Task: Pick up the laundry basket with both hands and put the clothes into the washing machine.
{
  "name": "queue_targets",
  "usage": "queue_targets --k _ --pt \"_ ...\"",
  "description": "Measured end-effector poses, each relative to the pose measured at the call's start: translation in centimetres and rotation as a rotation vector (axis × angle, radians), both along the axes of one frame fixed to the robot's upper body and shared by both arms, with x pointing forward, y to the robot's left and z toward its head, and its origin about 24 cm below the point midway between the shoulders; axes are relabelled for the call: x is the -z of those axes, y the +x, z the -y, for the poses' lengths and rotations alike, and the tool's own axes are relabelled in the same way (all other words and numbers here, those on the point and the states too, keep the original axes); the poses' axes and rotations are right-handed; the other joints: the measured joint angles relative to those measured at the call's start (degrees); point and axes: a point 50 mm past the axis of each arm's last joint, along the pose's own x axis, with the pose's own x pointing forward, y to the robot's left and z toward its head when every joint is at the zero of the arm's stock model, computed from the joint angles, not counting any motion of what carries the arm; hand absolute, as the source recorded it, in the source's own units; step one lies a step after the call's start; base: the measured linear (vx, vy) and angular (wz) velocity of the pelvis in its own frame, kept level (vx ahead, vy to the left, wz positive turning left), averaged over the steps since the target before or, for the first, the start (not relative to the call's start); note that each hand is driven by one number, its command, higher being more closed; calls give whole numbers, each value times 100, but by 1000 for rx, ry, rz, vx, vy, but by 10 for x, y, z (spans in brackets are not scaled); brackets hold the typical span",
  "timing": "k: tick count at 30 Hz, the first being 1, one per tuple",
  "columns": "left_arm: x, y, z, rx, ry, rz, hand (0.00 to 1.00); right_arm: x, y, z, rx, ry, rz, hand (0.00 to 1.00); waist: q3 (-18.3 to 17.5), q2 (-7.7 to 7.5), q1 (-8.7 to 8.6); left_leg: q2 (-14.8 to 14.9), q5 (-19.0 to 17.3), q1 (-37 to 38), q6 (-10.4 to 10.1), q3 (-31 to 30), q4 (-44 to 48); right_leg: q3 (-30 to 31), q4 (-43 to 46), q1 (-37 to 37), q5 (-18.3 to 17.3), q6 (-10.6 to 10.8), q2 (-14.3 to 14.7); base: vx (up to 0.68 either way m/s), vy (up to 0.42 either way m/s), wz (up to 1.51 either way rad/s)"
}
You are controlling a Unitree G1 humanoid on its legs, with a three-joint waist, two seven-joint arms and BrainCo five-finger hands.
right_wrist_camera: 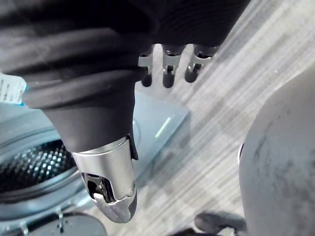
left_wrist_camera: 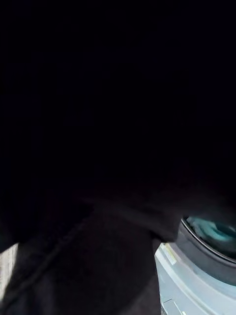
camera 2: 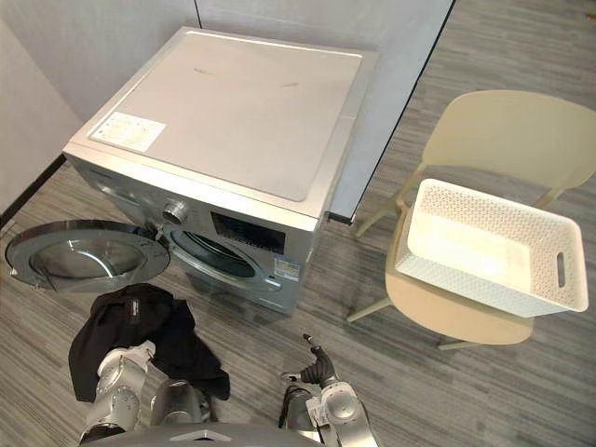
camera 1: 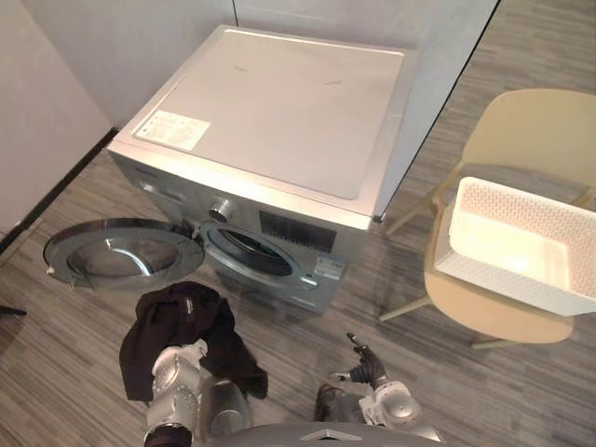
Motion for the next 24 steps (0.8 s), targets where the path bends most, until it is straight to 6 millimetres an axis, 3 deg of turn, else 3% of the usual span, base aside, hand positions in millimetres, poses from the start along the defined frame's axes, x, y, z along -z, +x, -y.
queue_targets --k 1,2,3,4,5,6,10,13,17,20,24 --pt "1 1 2 13 -3 -2 100 0 0 2 11 2 -1 0 -1 12 -20 -86 199 4 -43 -143 -297 13 38 -12 -26 118 -66 178 337 -23" --pt "1 5 7 40 -8 2 100 -1 1 6 38 0 7 0 -2 140 -39 -160 853 80 -83 -410 -824 106 226 -83 -172 369 -152 181 376 -33" --pt "1 6 9 47 -11 1 100 -2 1 9 43 -5 12 0 18 221 -40 -124 1148 125 -54 -492 -866 173 313 -94 -283 544 -154 211 505 -51" --pt "3 9 10 63 -8 -6 100 -2 6 14 54 -13 20 0 99 256 -56 -152 953 129 -135 -504 -653 279 550 -175 -521 806 -278 108 385 -29" --pt "4 12 9 73 1 -16 100 0 8 9 63 -1 15 0 155 117 -105 -273 883 53 -95 -406 -422 316 679 -243 -552 827 -473 93 427 -29" --pt "-1 20 8 78 9 6 100 -1 10 5 58 11 21 0 209 -3 -108 -395 530 -99 66 -281 -49 342 705 -316 -572 942 -648 58 356 -21" --pt "-2 20 8 86 8 11 100 -3 16 4 55 12 34 0 313 48 -61 -466 -436 -505 452 225 1131 833 76 -294 -190 1461 -985 83 375 -56" --pt "-12 27 5 104 30 60 100 -4 22 1 48 21 46 0 314 85 -13 -509 -750 -884 651 556 1433 1103 -343 -550 181 1547 -1150 82 336 -55" --pt "-24 39 2 134 62 114 100 -3 29 -10 12 40 28 0 362 57 117 -492 -815 -1103 802 836 1503 993 -534 -865 649 1351 -1229 85 141 -29" --pt "-37 45 1 130 61 177 100 -8 39 -23 -43 56 53 0 559 -25 115 -395 -775 -1055 870 801 1627 624 -332 -852 611 1350 -1215 41 -20 -4" --pt "-52 65 6 144 64 236 100 -15 49 -26 -45 85 88 0 1046 -156 99 -259 -655 -1074 821 516 1667 232 95 -837 340 1453 -1091 -72 -152 19"
